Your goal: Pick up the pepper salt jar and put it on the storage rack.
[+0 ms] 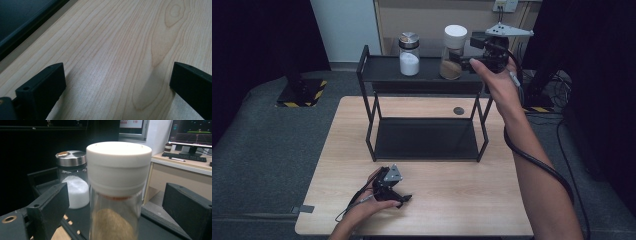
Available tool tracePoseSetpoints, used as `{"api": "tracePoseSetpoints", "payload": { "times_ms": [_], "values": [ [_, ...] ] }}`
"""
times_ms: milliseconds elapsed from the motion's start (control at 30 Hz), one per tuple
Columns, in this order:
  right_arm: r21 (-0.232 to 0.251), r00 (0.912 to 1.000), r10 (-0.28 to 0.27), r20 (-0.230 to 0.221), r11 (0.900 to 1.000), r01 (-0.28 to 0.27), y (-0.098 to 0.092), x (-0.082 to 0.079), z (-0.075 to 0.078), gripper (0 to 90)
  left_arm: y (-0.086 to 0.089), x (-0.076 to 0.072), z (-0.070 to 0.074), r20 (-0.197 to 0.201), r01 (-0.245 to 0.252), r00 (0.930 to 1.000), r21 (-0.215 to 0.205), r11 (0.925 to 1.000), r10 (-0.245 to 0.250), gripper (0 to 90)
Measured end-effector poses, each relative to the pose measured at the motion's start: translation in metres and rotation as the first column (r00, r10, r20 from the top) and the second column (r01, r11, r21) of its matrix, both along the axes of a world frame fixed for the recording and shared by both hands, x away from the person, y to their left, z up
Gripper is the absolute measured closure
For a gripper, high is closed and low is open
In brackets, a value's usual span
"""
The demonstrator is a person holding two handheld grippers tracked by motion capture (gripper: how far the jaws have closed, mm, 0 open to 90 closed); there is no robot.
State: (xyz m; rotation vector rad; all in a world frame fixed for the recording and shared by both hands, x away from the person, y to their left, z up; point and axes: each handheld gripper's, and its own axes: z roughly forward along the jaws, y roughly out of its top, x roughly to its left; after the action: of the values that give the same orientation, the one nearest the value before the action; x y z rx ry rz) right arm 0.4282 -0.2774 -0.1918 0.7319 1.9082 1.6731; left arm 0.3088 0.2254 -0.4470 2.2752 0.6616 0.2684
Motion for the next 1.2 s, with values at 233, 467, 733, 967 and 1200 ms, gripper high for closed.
{"api": "tracePoseSetpoints", "payload": {
  "times_ms": [233,467,733,967,1200],
  "values": [
    [-0.005,0.9997,0.015,0.018,1.0,-0.015,-0.01,-0.032,-0.005,8.4,0.0,0.0,0.0,-0.002,-0.001,1.0,-0.001,1.0,0.001,0.0],
    [-0.012,0.9994,0.03,0.014,0.999,-0.03,-0.015,-0.057,-0.016,8.4,0.0,0.0,0.0,0.0,0.002,1.0,0.0,1.0,-0.002,0.0],
    [-0.015,0.9985,0.055,0.009,0.998,-0.055,-0.02,-0.077,-0.031,8.3,0.0,0.001,0.0,-0.001,0.004,1.0,0.0,1.0,-0.004,0.0],
    [-0.042,0.9965,0.083,-0.001,0.996,-0.083,-0.022,-0.09,-0.05,8.4,0.0,0.001,0.0,0.0,0.004,1.0,0.0,1.0,-0.004,0.0],
    [-0.093,0.9943,0.101,-0.035,0.99,-0.104,-0.023,-0.098,-0.069,8.2,0.0,0.001,0.0,-0.001,0.003,1.0,-0.001,1.0,-0.003,0.0]
  ]
}}
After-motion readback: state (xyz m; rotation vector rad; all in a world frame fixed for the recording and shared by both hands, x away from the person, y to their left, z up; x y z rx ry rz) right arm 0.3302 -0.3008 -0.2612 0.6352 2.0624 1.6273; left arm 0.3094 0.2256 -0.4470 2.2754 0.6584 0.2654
